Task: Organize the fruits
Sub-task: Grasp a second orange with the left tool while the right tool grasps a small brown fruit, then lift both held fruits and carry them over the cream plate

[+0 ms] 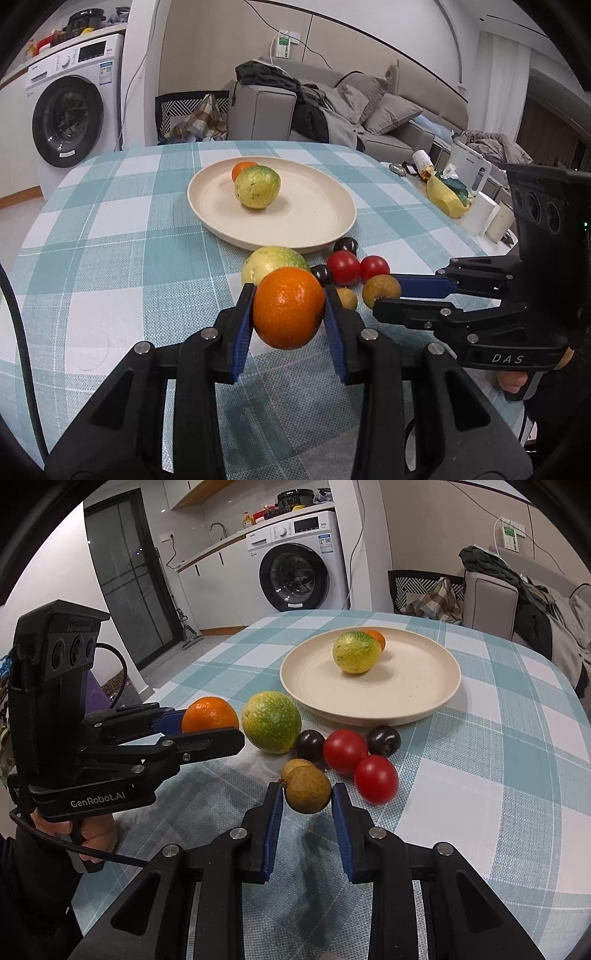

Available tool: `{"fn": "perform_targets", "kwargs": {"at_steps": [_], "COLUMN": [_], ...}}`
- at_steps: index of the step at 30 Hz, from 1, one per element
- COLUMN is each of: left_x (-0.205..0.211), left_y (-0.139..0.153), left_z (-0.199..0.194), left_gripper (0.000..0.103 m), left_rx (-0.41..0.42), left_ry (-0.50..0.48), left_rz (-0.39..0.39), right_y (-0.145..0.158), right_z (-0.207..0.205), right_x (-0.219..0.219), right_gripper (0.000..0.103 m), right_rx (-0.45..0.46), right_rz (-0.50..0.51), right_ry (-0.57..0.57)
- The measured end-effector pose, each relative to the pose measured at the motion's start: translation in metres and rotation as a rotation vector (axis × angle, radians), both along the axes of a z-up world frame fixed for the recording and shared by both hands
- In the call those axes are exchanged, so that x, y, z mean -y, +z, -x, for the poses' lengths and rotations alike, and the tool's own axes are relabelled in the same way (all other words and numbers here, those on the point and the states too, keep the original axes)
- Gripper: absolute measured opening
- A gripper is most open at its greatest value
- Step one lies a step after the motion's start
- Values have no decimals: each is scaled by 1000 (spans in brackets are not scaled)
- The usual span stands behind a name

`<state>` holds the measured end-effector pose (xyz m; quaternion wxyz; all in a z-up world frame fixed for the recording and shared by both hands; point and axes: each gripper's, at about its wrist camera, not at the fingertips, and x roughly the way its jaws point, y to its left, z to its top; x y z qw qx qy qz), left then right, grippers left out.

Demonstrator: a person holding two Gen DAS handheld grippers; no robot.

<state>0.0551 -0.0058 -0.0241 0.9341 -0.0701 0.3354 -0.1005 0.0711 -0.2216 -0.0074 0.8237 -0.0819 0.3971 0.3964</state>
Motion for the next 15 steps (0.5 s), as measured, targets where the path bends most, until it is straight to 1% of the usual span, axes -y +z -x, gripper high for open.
{"fn": "perform_targets", "kwargs": {"at_steps": [9, 15], "left_x": [-3, -6], "left_y": [10, 16], "left_z": [8, 8], "left_gripper": [33, 33], "left_rx": [53, 71], "left_ry": [30, 53], "left_rz": [0, 3], "right_y": [10, 14], "right_z": [-2, -8], "right_x": [7, 14], "right_gripper": [28, 28], "right_rx": [35, 46], "right_rz": [-62, -101], "right_ry": [-40, -73]}}
